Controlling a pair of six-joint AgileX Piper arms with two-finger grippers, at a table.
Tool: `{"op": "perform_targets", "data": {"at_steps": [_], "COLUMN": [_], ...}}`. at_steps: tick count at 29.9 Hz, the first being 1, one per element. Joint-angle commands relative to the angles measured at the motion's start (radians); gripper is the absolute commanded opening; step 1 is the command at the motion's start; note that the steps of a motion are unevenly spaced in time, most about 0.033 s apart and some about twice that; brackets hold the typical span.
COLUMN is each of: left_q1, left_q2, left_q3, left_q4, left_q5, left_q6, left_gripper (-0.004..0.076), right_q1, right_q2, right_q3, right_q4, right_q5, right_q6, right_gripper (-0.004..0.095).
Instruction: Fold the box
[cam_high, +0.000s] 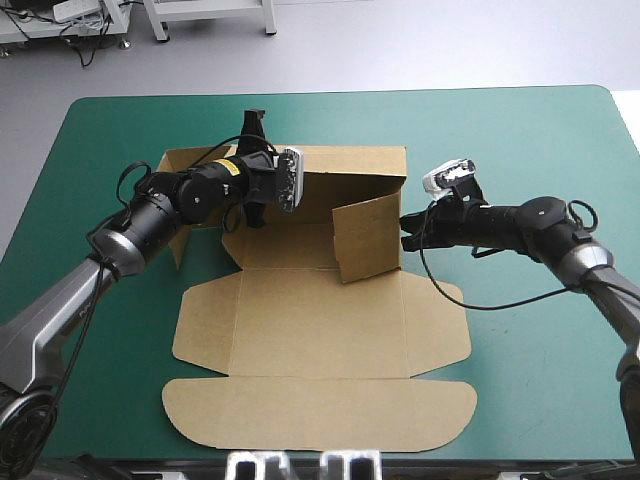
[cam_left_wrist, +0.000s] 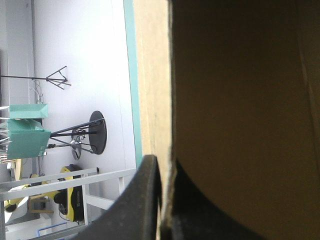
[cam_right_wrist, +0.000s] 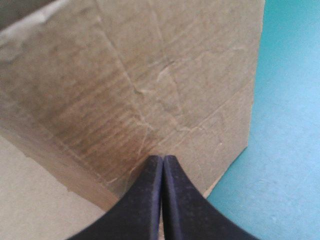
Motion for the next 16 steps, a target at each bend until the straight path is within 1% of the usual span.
{"op": "perform_targets", "data": {"at_steps": [1, 3, 4, 5, 6, 8, 10, 11, 12, 13, 14, 16], "left_q1": [-0.007, -0.007, -0.007, -0.007, -0.007, -0.007, -0.014, -0.020, -0.031, -0.043, -0.056, -0.078], "left_q2": [-0.031, -0.031, -0.031, -0.031, -0.031, -0.031, -0.029, -0.027, -0.020, -0.018, -0.010, 0.002], "left_q3": [-0.009, -0.007, -0.007, -0.007, -0.007, -0.007, -0.007, -0.007, -0.007, -0.007, -0.007, -0.007], "left_q4": [0.010, 0.023, 0.026, 0.026, 0.026, 0.026, 0.024, 0.033, 0.037, 0.042, 0.046, 0.060], "left_q5": [0.078, 0.110, 0.111, 0.111, 0.111, 0.126, 0.163, 0.174, 0.181, 0.183, 0.183, 0.174], "left_q6": [-0.003, -0.003, -0.003, -0.003, -0.003, -0.007, -0.007, -0.007, -0.007, -0.007, -0.011, -0.024], "left_gripper": [-0.0010, -0.0010, -0.0010, -0.0010, -0.0010, -0.0010, -0.0010, -0.0010, -0.0010, -0.0010, -0.0010, -0.0010], "right_q1": [0.023, 0.023, 0.023, 0.023, 0.023, 0.023, 0.023, 0.023, 0.023, 0.023, 0.023, 0.023], "right_q2": [-0.075, -0.101, -0.114, -0.128, -0.141, -0.167, -0.182, -0.185, -0.185, -0.185, -0.183, -0.181], "right_q3": [0.021, 0.029, 0.029, 0.027, 0.027, 0.027, 0.027, 0.027, 0.027, 0.027, 0.027, 0.027], "right_q4": [0.029, -0.034, -0.060, -0.069, -0.080, -0.102, -0.118, -0.118, -0.114, -0.106, -0.104, -0.093], "right_q5": [-0.062, -0.055, -0.044, -0.028, -0.016, 0.005, 0.013, 0.013, 0.013, 0.013, 0.013, 0.006], "right_q6": [-0.042, -0.033, -0.032, -0.040, -0.049, -0.076, -0.073, -0.073, -0.073, -0.073, -0.073, -0.073], "right_gripper": [-0.0009, 0.0001, 0.0019, 0.0057, 0.0114, 0.0266, 0.0478, 0.0574, 0.0650, 0.0698, 0.0721, 0.0724]}}
